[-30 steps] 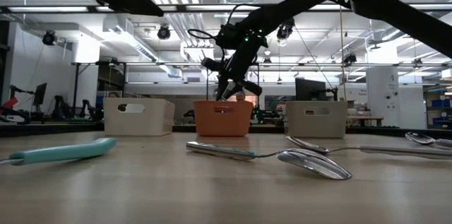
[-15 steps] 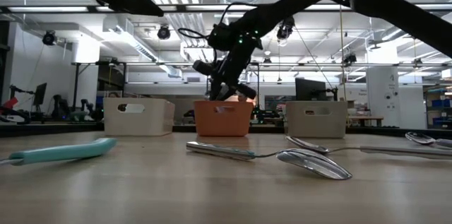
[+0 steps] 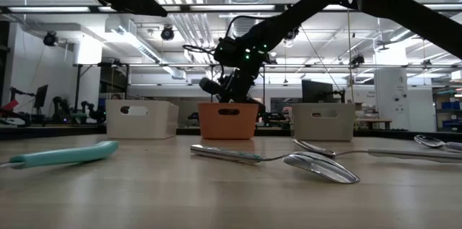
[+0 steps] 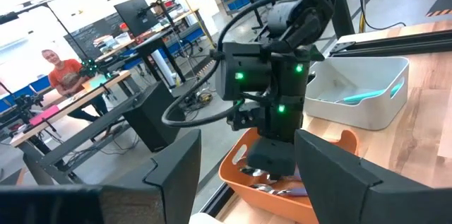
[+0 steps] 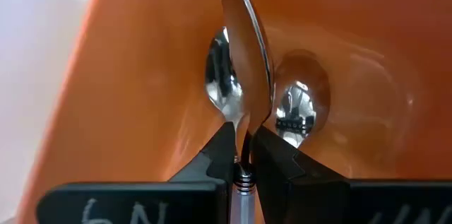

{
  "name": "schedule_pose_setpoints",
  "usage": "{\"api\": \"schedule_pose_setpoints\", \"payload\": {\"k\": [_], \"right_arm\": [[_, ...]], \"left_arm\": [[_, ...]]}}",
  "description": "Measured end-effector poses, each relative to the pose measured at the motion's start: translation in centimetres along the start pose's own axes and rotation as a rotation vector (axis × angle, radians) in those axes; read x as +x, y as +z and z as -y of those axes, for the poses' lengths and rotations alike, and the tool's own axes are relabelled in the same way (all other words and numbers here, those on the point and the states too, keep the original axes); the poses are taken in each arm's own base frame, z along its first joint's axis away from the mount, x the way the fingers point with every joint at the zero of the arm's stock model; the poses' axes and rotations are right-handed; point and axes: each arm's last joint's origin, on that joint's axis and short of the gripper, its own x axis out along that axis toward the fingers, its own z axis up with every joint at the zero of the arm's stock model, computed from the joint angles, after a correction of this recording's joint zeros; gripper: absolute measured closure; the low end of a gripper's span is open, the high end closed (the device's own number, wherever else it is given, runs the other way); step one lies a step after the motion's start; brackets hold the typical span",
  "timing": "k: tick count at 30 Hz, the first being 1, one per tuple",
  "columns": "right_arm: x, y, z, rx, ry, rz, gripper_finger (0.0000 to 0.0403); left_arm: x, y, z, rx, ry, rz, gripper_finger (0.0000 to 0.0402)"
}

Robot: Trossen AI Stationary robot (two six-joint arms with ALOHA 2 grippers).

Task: Sort silverware by color (type)
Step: Put the purple spoon into the orange bin, then put the green spoon into the gray bin

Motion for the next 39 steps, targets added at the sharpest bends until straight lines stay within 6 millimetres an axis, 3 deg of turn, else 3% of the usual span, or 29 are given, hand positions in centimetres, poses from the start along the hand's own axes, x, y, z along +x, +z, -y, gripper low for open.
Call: {"api": "schedule_pose_setpoints", "payload": {"k": [8,19,23,26,34,39], "right_arm": [[0.2,-0.1,0.1,-0.001,0.009,0.012,0.0367],[-0.1,0.1,-0.1,-0.003,0.016,0.022,0.0291],[-1.7,0.6,-0.7,-0.053,0.034,0.047,0.0273],[-3.8,0.5,-2.3,-0.154,0.021,0.119,0.0267],[-8.8,-4.3,-8.2,-0.521,-0.037,0.236,0.0271],[-12.2,-8.4,-9.4,-0.725,0.017,0.251,0.0279]], "left_arm": [[0.0,0.0,0.0,0.000,0.000,0.000,0.0194],[0.0,0.0,0.0,0.000,0.000,0.000,0.0194],[0.0,0.0,0.0,0.000,0.000,0.000,0.0194],[0.0,0.0,0.0,0.003,0.000,-0.003,0.0194],[-0.1,-0.1,0.1,-0.045,-0.007,-0.006,0.0194],[-0.5,-0.4,0.8,-0.168,-0.103,-0.021,0.0194]]}}
